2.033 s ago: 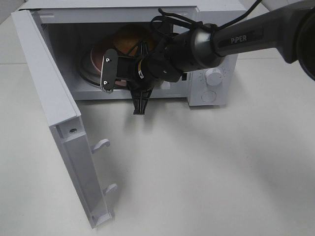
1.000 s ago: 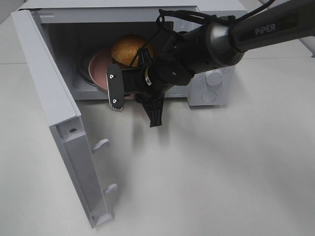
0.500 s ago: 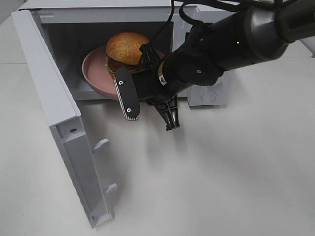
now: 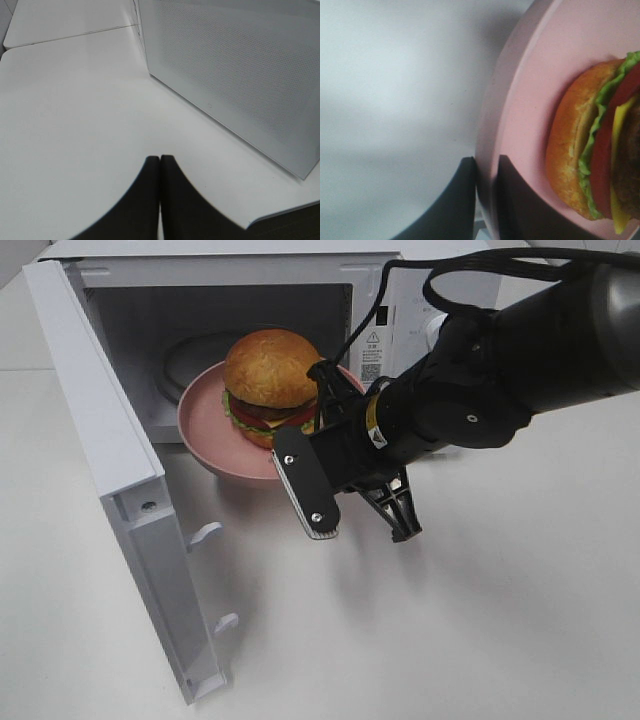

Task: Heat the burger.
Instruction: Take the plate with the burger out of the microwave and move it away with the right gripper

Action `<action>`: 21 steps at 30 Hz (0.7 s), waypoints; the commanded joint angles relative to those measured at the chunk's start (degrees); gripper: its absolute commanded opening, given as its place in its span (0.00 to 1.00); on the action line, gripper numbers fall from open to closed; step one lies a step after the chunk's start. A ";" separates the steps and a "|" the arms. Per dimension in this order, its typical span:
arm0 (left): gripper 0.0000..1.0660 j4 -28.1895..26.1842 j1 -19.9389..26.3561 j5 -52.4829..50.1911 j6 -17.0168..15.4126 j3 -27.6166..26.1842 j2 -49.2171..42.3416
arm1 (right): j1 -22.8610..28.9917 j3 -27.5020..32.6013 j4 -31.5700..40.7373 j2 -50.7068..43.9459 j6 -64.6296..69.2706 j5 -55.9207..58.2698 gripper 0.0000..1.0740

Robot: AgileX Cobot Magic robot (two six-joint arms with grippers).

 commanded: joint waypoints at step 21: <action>0.00 -0.06 0.11 -0.80 -0.17 0.17 -1.15 | -0.57 18.56 -0.23 -17.88 1.95 4.30 0.00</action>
